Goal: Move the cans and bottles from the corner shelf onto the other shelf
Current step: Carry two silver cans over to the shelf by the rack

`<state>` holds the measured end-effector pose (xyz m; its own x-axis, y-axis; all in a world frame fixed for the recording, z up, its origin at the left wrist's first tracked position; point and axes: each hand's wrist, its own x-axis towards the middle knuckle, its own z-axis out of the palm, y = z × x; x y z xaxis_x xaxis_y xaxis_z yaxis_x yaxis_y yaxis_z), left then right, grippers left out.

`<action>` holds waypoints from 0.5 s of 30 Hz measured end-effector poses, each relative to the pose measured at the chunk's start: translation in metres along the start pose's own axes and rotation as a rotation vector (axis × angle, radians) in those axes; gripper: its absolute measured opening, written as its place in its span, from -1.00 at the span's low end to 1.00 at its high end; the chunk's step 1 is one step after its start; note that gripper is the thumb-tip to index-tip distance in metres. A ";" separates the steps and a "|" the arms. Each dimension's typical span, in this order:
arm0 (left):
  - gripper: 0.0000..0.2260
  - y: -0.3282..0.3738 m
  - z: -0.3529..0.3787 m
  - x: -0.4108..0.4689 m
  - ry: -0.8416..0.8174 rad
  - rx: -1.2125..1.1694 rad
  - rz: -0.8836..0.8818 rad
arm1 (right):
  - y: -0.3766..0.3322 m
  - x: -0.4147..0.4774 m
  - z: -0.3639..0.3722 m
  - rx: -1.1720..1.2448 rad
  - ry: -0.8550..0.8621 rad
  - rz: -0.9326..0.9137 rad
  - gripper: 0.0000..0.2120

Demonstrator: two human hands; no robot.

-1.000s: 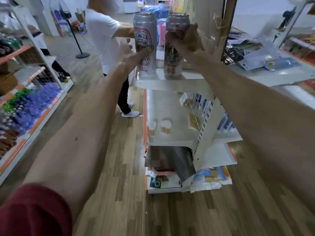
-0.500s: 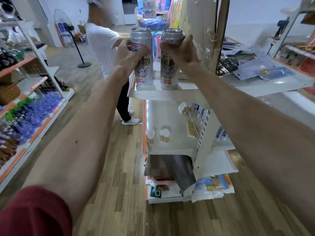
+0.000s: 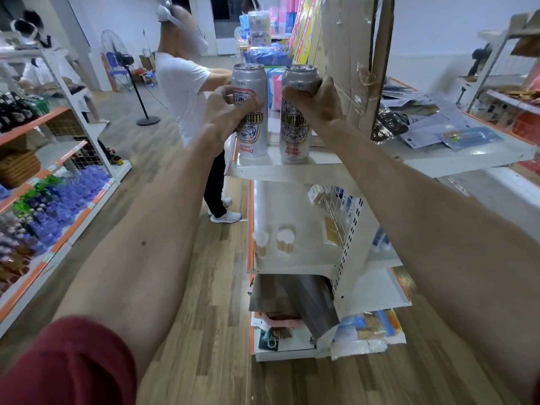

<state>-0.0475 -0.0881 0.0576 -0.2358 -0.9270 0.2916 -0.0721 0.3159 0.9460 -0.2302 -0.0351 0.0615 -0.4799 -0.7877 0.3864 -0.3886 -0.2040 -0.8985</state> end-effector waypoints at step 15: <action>-0.53 -0.002 0.002 0.007 0.016 0.000 0.010 | 0.003 0.004 -0.002 0.032 -0.036 -0.041 -0.58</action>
<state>-0.0512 -0.0944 0.0576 -0.2208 -0.9271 0.3030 -0.0695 0.3249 0.9432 -0.2348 -0.0380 0.0612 -0.4351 -0.7988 0.4155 -0.3818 -0.2542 -0.8886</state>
